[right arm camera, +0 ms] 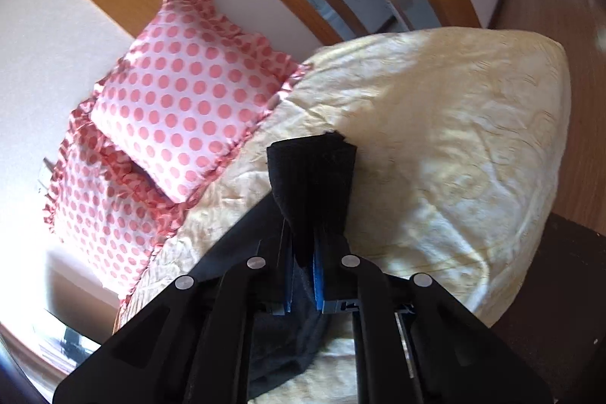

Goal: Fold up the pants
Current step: 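Lift the gripped leg ends with the right tool and fold them toward the waistband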

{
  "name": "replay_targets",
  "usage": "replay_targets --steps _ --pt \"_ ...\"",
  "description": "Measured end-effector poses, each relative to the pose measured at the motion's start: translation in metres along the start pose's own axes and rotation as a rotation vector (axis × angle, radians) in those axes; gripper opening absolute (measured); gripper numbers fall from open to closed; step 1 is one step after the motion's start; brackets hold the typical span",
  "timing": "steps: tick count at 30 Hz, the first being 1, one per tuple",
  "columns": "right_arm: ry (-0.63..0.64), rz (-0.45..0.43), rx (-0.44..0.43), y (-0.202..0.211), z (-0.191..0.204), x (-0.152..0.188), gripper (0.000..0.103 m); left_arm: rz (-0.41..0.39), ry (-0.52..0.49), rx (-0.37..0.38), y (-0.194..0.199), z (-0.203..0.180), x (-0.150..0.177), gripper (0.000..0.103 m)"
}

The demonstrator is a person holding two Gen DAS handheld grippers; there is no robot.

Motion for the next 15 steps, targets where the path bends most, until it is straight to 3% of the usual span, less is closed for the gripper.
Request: replay_targets --steps 4,8,12,15 --pt "0.082 0.034 -0.176 -0.007 0.068 0.007 0.009 -0.027 0.038 -0.047 0.009 0.019 -0.005 0.098" --pt "0.167 0.126 -0.344 -0.024 0.149 0.035 0.009 -0.050 0.070 -0.105 0.021 0.040 -0.009 0.098" --pt "0.227 0.259 -0.525 -0.037 0.226 0.085 0.009 -0.064 0.109 -0.159 0.033 0.060 -0.011 0.098" --pt "0.268 0.389 -0.636 -0.046 0.276 0.144 0.009 -0.074 0.140 -0.187 0.042 0.073 -0.011 0.098"
Point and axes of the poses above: each gripper's, at about its wrist camera, not at the fingertips, and y roughly against the way its jaws point, z to its left, x to its underside, the point moved 6 cm from there along -y, roughly the way its jaws point, and after that the axes turned 8 degrees about -z, right-handed, at the moved point
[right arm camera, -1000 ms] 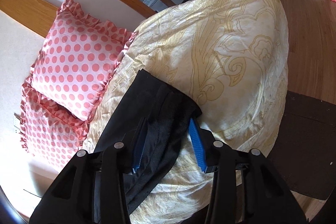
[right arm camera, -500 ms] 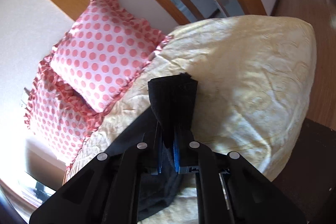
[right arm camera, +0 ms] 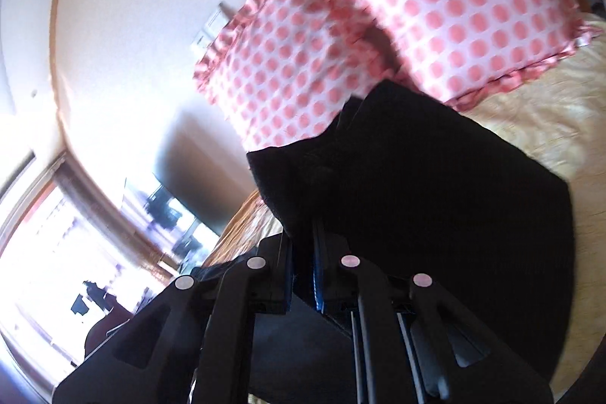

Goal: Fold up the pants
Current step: 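Lift the gripped leg ends with the right tool and fold them toward the waistband, then hold the folded pants with the right tool while the left tool closes on the folded edge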

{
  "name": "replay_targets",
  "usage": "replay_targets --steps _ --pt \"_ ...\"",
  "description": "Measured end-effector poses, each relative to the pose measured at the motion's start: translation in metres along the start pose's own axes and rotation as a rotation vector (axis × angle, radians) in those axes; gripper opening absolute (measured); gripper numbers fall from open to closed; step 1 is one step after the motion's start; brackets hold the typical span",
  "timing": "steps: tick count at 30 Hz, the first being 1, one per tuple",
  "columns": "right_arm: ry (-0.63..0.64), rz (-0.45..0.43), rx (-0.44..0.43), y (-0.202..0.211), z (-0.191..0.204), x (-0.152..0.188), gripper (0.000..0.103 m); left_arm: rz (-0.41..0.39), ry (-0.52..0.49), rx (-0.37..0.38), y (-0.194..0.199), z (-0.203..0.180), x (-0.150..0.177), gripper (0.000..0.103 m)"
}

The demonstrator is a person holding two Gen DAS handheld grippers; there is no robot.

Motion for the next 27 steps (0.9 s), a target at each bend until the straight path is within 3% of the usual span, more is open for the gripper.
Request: replay_targets --steps 3,6,8,9,14,19,27 --pt "0.008 0.175 -0.110 -0.056 0.035 0.056 0.008 -0.015 0.017 -0.029 0.008 0.013 -0.002 0.098" --pt "0.061 0.362 -0.079 -0.096 0.047 0.121 0.009 -0.026 0.025 -0.057 0.016 0.026 -0.002 0.098" --pt "0.032 0.447 -0.061 -0.111 0.042 0.148 0.009 -0.030 0.031 -0.076 0.021 0.034 -0.002 0.098" --pt "0.007 0.454 -0.063 -0.114 0.042 0.150 0.009 -0.035 0.035 -0.084 0.024 0.039 -0.003 0.098" --pt "0.068 0.314 -0.149 -0.112 0.088 0.117 0.009 -0.060 0.067 -0.123 0.035 0.058 -0.006 0.098" --pt "0.196 0.465 -0.143 -0.129 0.111 0.175 0.009 -0.077 0.090 -0.162 0.043 0.072 -0.008 0.098" --pt "0.333 0.530 -0.125 -0.124 0.117 0.214 0.010 -0.094 0.112 -0.201 0.051 0.087 -0.011 0.098"
Point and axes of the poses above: each gripper's, at about its wrist camera, not at the fingertips, and y roughly against the way its jaws point, z to its left, x to its underside, the point moved 6 cm from there along -y, roughly the way its jaws point, and after that the axes turned 8 degrees about -z, right-handed, at the moved point
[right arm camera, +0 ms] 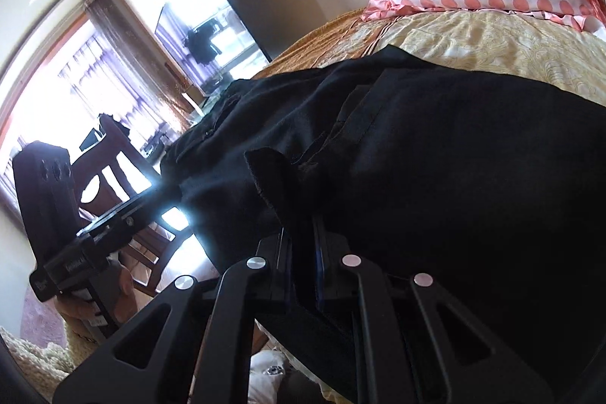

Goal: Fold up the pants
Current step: 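Hold the folded pants with the right tool while the left tool closes on the folded edge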

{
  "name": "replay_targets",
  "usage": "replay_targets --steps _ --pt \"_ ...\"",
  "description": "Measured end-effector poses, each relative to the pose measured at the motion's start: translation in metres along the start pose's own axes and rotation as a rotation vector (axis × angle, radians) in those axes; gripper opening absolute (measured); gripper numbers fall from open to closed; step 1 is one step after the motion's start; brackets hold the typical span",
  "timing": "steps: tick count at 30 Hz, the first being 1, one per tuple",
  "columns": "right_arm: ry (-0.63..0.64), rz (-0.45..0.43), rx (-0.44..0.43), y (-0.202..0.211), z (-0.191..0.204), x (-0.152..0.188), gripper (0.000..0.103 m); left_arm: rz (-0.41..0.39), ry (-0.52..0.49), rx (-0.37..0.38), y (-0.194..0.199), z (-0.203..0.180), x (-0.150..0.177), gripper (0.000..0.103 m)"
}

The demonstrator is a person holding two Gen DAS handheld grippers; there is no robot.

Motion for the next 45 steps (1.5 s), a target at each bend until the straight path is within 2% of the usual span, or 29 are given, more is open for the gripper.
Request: replay_targets --steps 3,6,7,8,10,12,14,15,16,19,21,22,26,29,39,45 --pt "0.061 0.021 0.030 -0.003 0.002 0.010 0.011 -0.001 0.003 -0.010 0.001 0.004 0.000 0.098" --pt "0.140 0.038 0.034 -0.001 0.013 0.015 0.029 -0.008 0.009 -0.025 0.004 0.010 -0.001 0.098" --pt "0.158 0.042 0.019 0.000 0.019 0.016 0.041 -0.012 0.014 -0.031 0.005 0.012 -0.002 0.098" --pt "0.170 0.036 0.004 0.003 0.025 0.016 0.045 -0.017 0.018 -0.037 0.007 0.015 -0.003 0.098" --pt "0.179 0.003 -0.041 0.007 0.037 0.014 0.045 -0.028 0.024 -0.054 0.011 0.022 -0.005 0.098" --pt "0.197 -0.025 -0.058 0.007 0.045 0.012 0.054 -0.039 0.031 -0.078 0.015 0.031 -0.008 0.098" --pt "0.224 0.019 -0.052 -0.007 0.049 0.021 0.058 -0.048 0.044 -0.105 0.020 0.042 -0.011 0.098" --pt "0.238 0.044 -0.031 -0.013 0.049 0.027 0.059 -0.051 0.053 -0.119 0.023 0.048 -0.012 0.098" --pt "0.256 0.023 -0.027 -0.012 0.051 0.027 0.059 -0.053 0.064 -0.130 0.026 0.054 -0.013 0.098" --pt "0.207 -0.014 -0.072 -0.003 0.052 0.021 0.059 -0.062 0.112 -0.161 0.034 0.079 -0.016 0.098" --pt "0.193 0.036 -0.065 -0.013 0.046 0.029 0.059 -0.059 0.156 -0.174 0.036 0.098 -0.019 0.098" --pt "0.212 0.010 -0.072 -0.010 0.048 0.030 0.059 -0.054 0.187 -0.174 0.036 0.107 -0.020 0.098" --pt "0.181 0.011 -0.091 -0.012 0.046 0.028 0.062 -0.031 0.346 -0.144 0.032 0.142 -0.023 0.097" --pt "0.180 0.014 -0.103 -0.017 0.045 0.026 0.065 -0.004 0.448 -0.087 0.023 0.158 -0.026 0.097" --pt "0.193 0.011 -0.105 -0.016 0.048 0.028 0.068 0.081 0.664 0.050 -0.013 0.181 -0.023 0.097" --pt "0.192 0.010 -0.110 -0.016 0.048 0.028 0.069 0.095 0.712 0.066 -0.018 0.185 -0.016 0.097"
Point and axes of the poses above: each gripper's, at about its wrist camera, not at the fingertips, and y roughly against the way its jaws point, z to its left, x to its underside, the point moved 6 cm from there along -y, roughly the way its jaws point, and after that the axes turned 8 degrees about -z, right-handed, at the moved point
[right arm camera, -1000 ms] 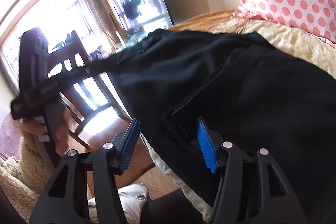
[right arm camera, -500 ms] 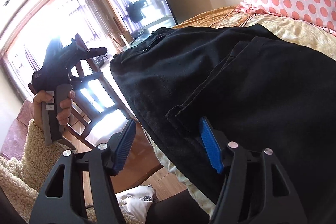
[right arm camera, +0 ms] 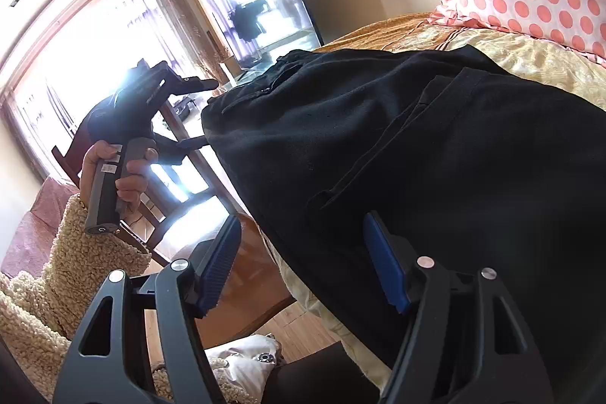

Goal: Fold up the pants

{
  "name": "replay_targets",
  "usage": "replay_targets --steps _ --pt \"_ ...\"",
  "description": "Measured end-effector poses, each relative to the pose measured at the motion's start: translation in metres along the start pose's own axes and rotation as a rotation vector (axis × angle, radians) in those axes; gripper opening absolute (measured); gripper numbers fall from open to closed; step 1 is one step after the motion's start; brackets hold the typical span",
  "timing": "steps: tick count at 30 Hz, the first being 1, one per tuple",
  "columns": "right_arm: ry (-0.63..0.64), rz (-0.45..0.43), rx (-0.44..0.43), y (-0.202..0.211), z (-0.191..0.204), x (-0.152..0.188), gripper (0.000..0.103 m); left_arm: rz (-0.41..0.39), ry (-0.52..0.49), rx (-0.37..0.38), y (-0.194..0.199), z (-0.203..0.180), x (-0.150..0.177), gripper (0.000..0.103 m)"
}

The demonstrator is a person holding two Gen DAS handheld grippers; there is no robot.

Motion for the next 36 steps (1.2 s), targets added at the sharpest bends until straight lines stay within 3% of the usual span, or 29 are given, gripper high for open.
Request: replay_targets --steps 13,27,32,36 --pt "-0.002 -0.008 -0.012 0.000 0.000 0.000 0.069 -0.010 0.024 0.069 -0.001 -0.017 0.001 0.096" --pt "-0.005 -0.023 -0.018 0.002 0.000 0.001 0.069 -0.024 0.268 0.129 -0.014 0.021 -0.016 0.050" --pt "-0.003 -0.029 -0.020 0.003 0.001 0.002 0.069 -0.038 0.273 0.079 -0.023 0.029 -0.018 0.018" --pt "0.002 -0.032 -0.011 0.008 0.002 0.001 0.069 -0.065 0.188 0.027 -0.019 0.017 -0.020 0.012"
Point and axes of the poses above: each gripper's, at about its wrist camera, not at the fingertips, and y roughly against the way its jaws point, z to its left, x to its underside, the point moved 6 cm from there along -y, roughly the way its jaws point, and after that the axes turned 8 degrees about -z, right-handed, at the moved point
